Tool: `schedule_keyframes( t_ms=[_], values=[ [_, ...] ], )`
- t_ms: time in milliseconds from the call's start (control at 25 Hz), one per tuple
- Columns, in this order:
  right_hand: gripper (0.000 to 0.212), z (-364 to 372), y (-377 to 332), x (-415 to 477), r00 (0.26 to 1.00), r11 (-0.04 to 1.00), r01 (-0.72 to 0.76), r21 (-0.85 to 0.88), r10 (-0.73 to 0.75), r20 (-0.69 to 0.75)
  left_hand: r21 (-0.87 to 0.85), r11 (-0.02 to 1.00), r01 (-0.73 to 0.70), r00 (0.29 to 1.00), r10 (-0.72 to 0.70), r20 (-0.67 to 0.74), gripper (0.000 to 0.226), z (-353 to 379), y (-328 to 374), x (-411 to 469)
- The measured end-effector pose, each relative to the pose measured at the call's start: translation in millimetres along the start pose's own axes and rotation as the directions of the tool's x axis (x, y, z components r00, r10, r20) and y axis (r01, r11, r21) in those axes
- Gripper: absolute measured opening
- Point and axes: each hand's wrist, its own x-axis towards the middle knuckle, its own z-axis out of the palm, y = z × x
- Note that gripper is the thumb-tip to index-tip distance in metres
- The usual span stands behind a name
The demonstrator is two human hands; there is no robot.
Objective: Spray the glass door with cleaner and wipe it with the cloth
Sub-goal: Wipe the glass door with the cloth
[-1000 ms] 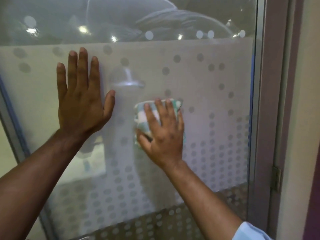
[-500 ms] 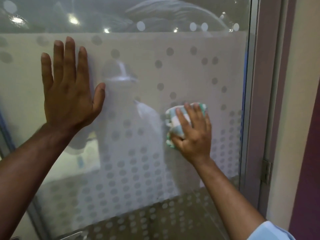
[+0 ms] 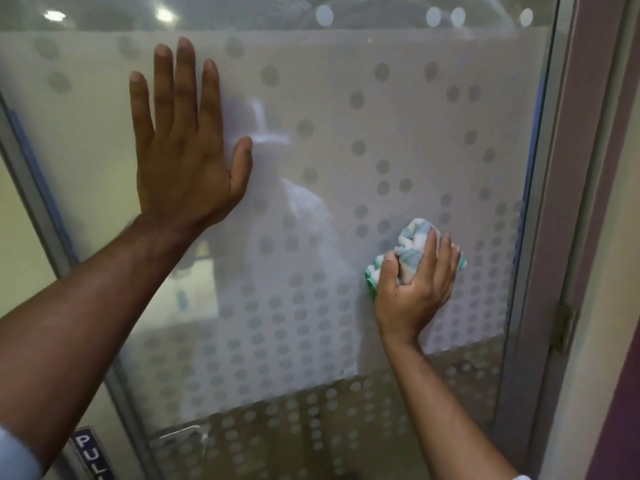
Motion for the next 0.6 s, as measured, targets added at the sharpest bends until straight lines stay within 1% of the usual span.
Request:
schedule_keyframes(
  t_ms=[120, 160, 240, 320, 440, 520, 600],
  values=[
    [0.067, 5.6, -37.8, -15.8, 0.991, 0.993, 0.120, -0.020, -0.119, 0.066, 0.004, 1.000, 0.002, 1.000, -0.002, 0.008, 0.082, -0.7, 1.0, 0.3],
    [0.068, 7.6, -52.0, -22.1, 0.978, 0.983, 0.182, -0.026, -0.178, 0.108, 0.003, 1.000, -0.001, 1.000, 0.001, 0.004, 0.082, -0.9, 0.7, -0.1],
    [0.070, 10.5, -77.4, -36.2, 0.927, 0.947, 0.322, -0.014, -0.312, 0.205, 0.003, 1.000, -0.005, 1.000, 0.005, 0.004, 0.082, -1.3, 0.6, 0.2],
    [0.070, 12.2, -93.8, -53.6, 0.846, 0.885, 0.465, 0.031, -0.454, 0.280, 0.008, 1.000, -0.001, 1.000, 0.001, 0.013, 0.082, -1.4, 0.5, -0.3],
    [0.071, 8.1, -92.5, -83.3, 0.679, 0.751, 0.653, 0.101, -0.639, 0.362, -0.001, 1.000, -0.003, 1.000, 0.003, 0.023, 0.083, -1.7, -0.3, 1.8],
    [0.069, 1.2, -75.7, -94.0, 0.584, 0.672, 0.728, 0.133, -0.711, 0.392, -0.015, 1.000, -0.004, 0.999, 0.004, 0.035, 0.083, -4.6, -0.6, 2.4],
    [0.066, -8.1, -53.6, -95.7, 0.534, 0.631, 0.763, 0.142, -0.739, 0.411, -0.030, 0.999, -0.017, 0.998, 0.019, 0.065, 0.083, -6.9, 2.0, -7.0]
  ],
)
